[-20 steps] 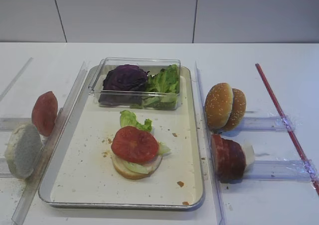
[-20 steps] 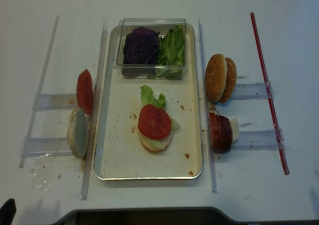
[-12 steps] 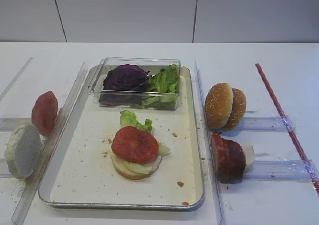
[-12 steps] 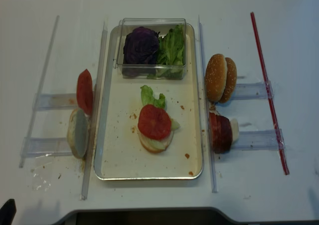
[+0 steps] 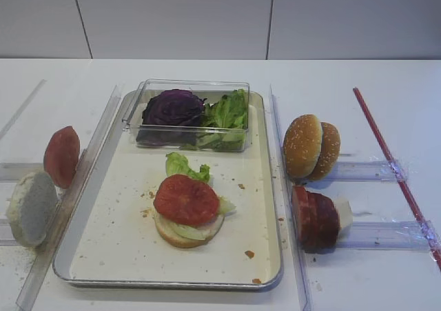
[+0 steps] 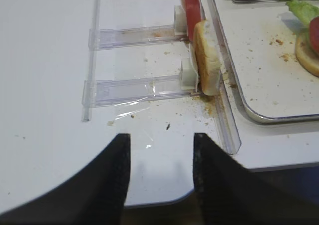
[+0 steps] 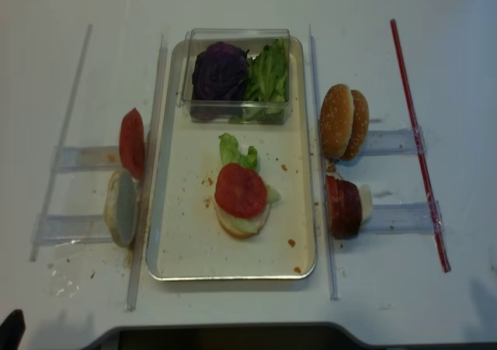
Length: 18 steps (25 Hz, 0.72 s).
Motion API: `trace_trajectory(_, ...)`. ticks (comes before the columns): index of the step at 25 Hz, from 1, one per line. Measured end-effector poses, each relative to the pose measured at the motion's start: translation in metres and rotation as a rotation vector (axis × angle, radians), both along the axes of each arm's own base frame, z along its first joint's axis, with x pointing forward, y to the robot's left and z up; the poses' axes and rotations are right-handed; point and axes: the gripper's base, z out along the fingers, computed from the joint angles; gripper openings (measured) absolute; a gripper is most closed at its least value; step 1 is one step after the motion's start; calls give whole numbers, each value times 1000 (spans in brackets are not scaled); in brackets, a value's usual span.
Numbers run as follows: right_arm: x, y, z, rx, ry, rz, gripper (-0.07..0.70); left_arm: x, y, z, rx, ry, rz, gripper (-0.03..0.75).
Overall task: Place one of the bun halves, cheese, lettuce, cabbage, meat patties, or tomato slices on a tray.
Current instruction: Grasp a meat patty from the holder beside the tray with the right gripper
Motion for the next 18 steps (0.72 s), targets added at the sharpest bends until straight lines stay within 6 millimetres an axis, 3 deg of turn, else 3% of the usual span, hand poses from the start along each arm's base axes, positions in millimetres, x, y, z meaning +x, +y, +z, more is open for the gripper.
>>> trace_trajectory(9, 54, 7, 49, 100, 181, -49, 447, 0, 0, 0, 0, 0, 0, 287)
trace_trajectory(18, 97, 13, 45, 140, 333, -41, 447, 0, 0, 0, 0, 0, 0, 287)
